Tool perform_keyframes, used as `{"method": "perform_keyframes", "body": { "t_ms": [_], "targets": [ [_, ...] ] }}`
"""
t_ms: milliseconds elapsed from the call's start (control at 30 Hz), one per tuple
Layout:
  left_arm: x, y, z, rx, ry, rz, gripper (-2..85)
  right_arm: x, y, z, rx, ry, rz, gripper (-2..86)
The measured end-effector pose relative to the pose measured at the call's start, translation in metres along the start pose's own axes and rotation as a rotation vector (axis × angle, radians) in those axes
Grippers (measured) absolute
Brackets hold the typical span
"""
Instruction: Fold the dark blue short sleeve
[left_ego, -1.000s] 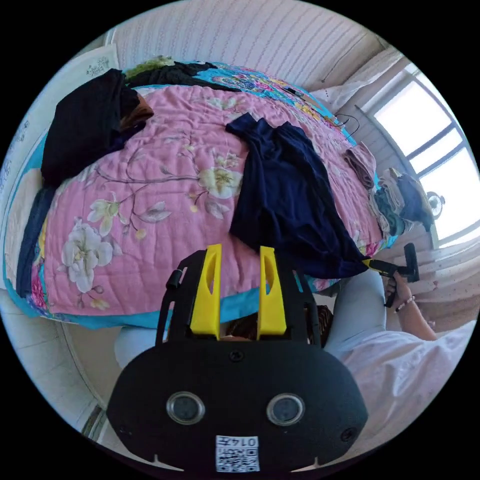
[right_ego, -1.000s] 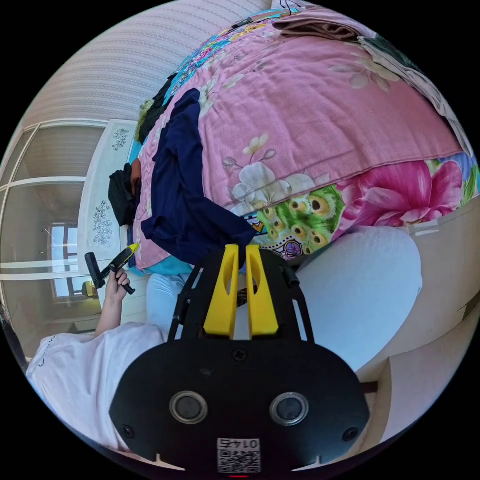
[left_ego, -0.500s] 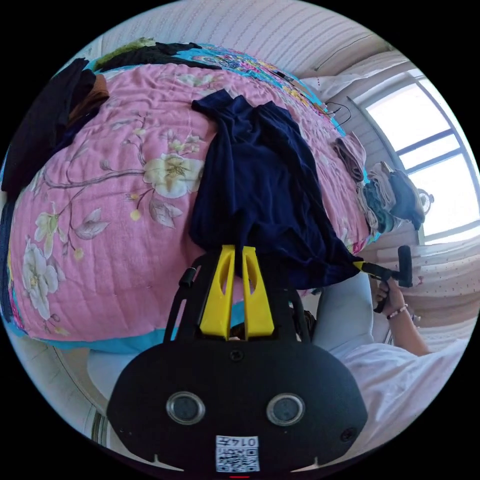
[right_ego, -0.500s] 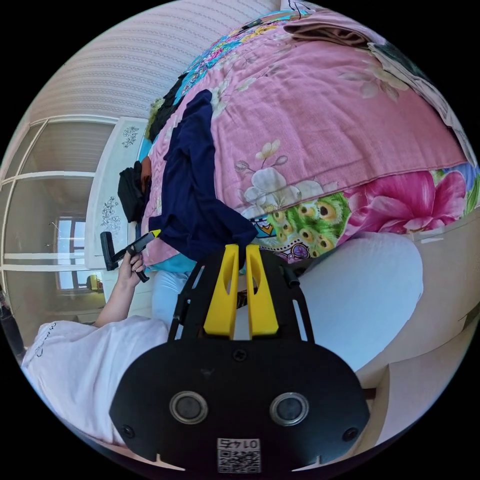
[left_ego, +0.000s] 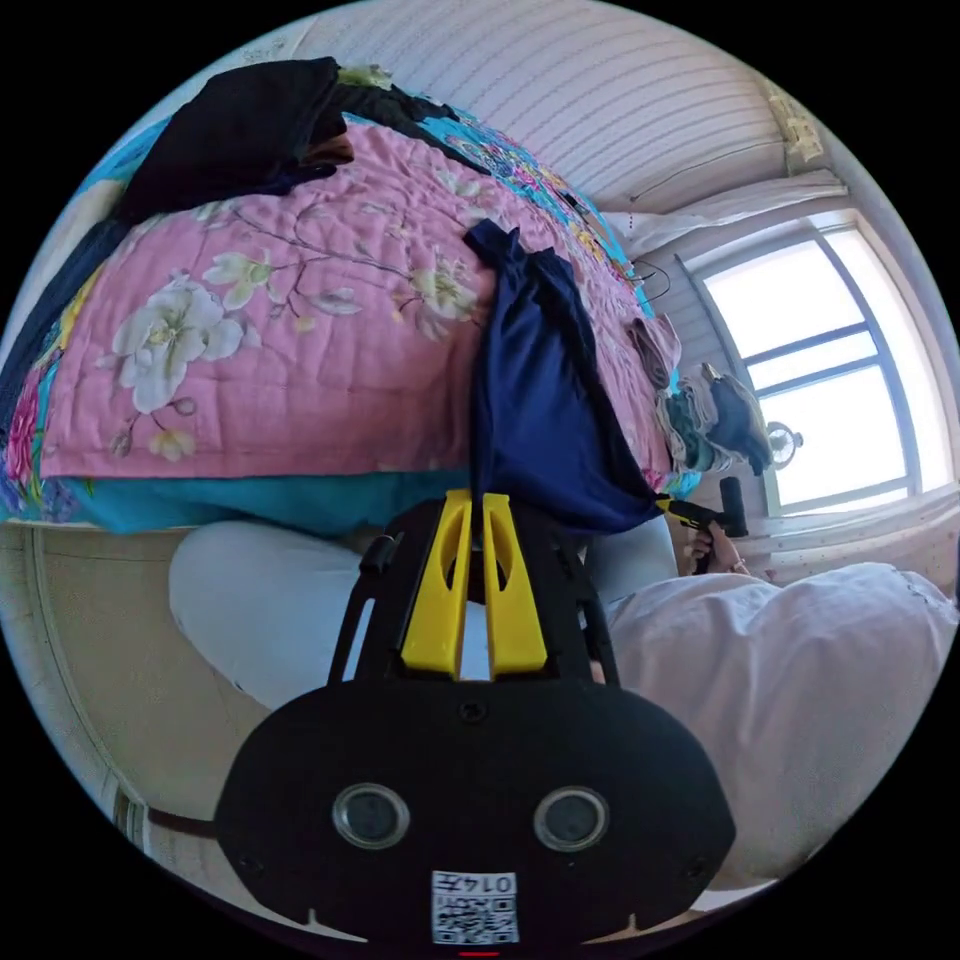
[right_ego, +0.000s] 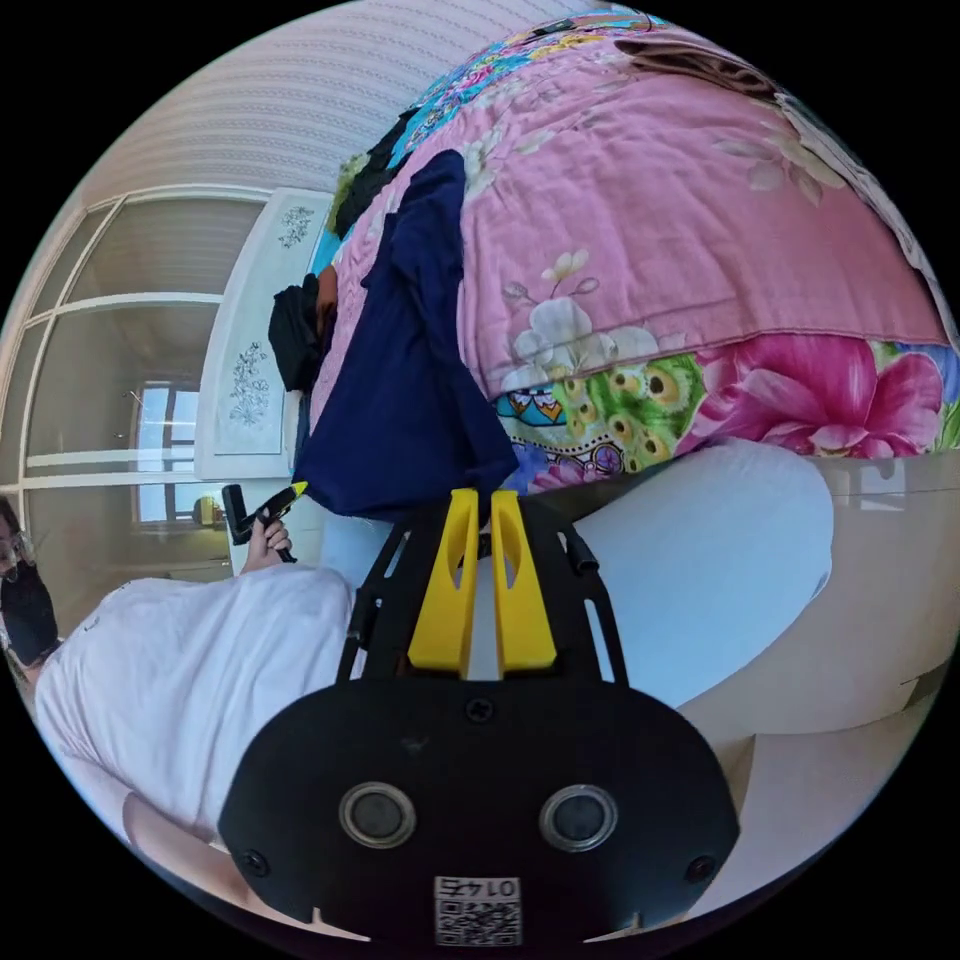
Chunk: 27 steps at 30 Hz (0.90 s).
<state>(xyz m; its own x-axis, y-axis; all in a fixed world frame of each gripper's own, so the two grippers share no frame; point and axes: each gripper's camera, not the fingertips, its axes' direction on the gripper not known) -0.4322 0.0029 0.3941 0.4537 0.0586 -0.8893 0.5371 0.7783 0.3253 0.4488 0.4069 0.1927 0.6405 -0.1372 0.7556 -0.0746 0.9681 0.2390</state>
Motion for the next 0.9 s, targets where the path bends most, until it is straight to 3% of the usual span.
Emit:
{"method": "perform_keyframes", "body": {
  "t_ms": [100, 233, 433, 600, 700, 833, 900],
  "targets": [
    [0.033, -0.031, -0.035, 0.175, 0.126, 0.091, -1.0, -0.047, -0.023, -0.044, 0.195, -0.095, -0.139, 0.8],
    [0.153, -0.109, -0.116, 0.381, 0.053, 0.38, -1.0, -0.186, -0.055, -0.135, 0.47, 0.028, -0.49, 0.7],
    [0.265, -0.059, -0.236, 0.668, 0.037, 0.602, -1.0, -0.297, 0.04, -0.221, 0.824, 0.028, -0.779, 0.7],
    [0.259, 0.049, -0.283, 0.688, 0.221, 0.763, -1.0, -0.298, 0.135, -0.231, 0.785, -0.037, -0.949, 0.7],
    [0.267, 0.121, -0.308, 0.69, 0.146, 0.822, -1.0, -0.305, 0.198, -0.229, 0.727, -0.122, -1.103, 0.7],
    [0.305, 0.201, -0.355, 0.791, -0.016, 0.949, -1.0, -0.351, 0.266, -0.234, 0.79, 0.055, -1.239, 0.6],
    [0.318, 0.214, -0.368, 0.838, -0.059, 0.981, -1.0, -0.364, 0.266, -0.241, 0.79, 0.04, -1.243, 0.6]
  ]
}}
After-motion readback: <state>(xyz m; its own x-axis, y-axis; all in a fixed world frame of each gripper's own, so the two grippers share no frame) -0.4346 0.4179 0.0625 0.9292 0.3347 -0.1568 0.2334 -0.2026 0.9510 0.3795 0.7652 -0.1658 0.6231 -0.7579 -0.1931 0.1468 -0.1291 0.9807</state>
